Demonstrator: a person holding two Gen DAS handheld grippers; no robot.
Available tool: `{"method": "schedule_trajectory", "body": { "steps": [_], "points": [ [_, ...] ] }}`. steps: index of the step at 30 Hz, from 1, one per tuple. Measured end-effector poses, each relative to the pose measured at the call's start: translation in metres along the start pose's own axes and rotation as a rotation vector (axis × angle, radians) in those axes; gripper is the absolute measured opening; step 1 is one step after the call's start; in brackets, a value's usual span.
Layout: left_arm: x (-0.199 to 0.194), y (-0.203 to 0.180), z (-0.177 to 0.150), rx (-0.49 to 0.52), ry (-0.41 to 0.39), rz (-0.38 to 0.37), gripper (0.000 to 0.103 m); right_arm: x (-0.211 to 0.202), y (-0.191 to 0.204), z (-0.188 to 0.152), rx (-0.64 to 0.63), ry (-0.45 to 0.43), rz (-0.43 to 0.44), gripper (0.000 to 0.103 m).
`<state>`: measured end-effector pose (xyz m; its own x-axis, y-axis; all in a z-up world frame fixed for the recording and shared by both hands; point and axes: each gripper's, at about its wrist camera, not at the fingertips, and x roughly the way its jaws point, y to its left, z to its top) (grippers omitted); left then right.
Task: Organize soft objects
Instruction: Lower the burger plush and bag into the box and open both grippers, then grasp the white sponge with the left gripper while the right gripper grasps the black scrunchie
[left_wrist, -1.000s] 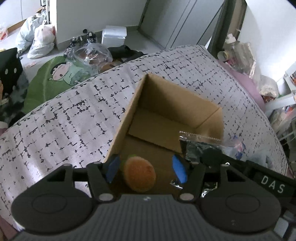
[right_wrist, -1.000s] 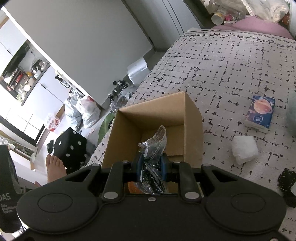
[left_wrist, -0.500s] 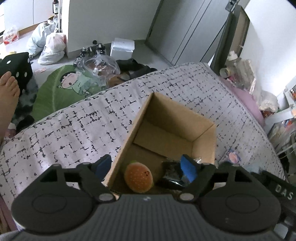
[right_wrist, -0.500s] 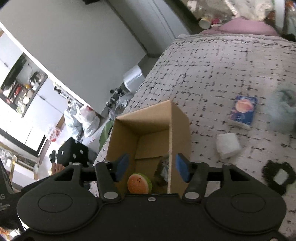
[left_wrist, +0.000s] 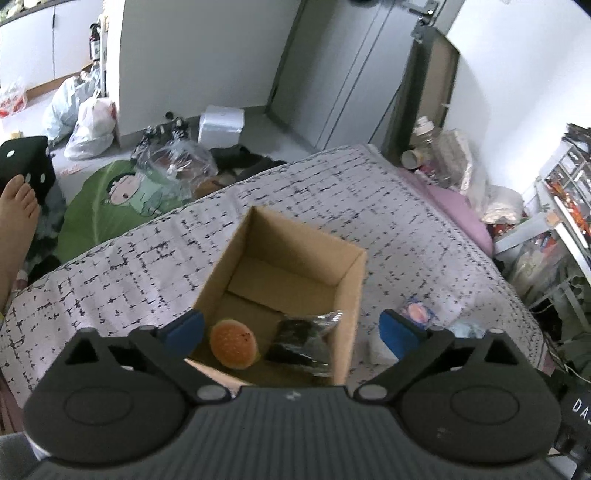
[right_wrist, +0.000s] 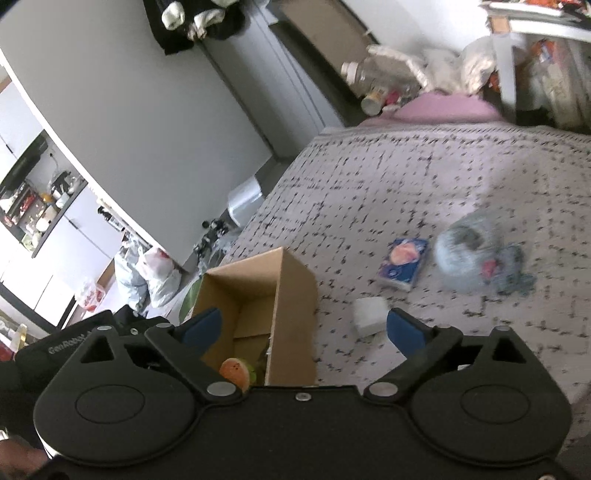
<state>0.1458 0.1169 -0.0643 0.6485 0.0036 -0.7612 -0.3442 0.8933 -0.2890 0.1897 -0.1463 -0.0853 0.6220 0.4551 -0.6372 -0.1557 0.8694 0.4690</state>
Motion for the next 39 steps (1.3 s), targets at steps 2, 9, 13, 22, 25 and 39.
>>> {"method": "schedule_trajectory", "body": {
  "steps": [2,9,13,22,25,39],
  "points": [
    [-0.005,-0.007,-0.002,0.012,-0.008,-0.003,0.103,-0.01,-0.006,0.0,0.004,-0.018,-0.011,0.1],
    [-0.019,-0.028,-0.012,0.034,-0.012,-0.027,0.103,-0.04,-0.028,0.004,0.027,-0.074,-0.006,0.103],
    [-0.028,-0.04,-0.019,0.059,-0.024,-0.024,0.103,-0.051,-0.039,0.005,0.025,-0.074,-0.018,0.103],
    [-0.039,-0.064,-0.03,0.112,-0.015,-0.043,0.103,-0.07,-0.057,0.005,-0.008,-0.061,-0.039,0.103],
    [-0.043,-0.073,-0.035,0.131,-0.012,-0.048,0.103,-0.076,-0.062,0.006,-0.028,-0.067,-0.043,0.103],
    [-0.045,-0.112,-0.053,0.185,0.004,-0.064,0.103,-0.1,-0.094,0.008,-0.039,-0.082,-0.064,0.103]
  ]
}}
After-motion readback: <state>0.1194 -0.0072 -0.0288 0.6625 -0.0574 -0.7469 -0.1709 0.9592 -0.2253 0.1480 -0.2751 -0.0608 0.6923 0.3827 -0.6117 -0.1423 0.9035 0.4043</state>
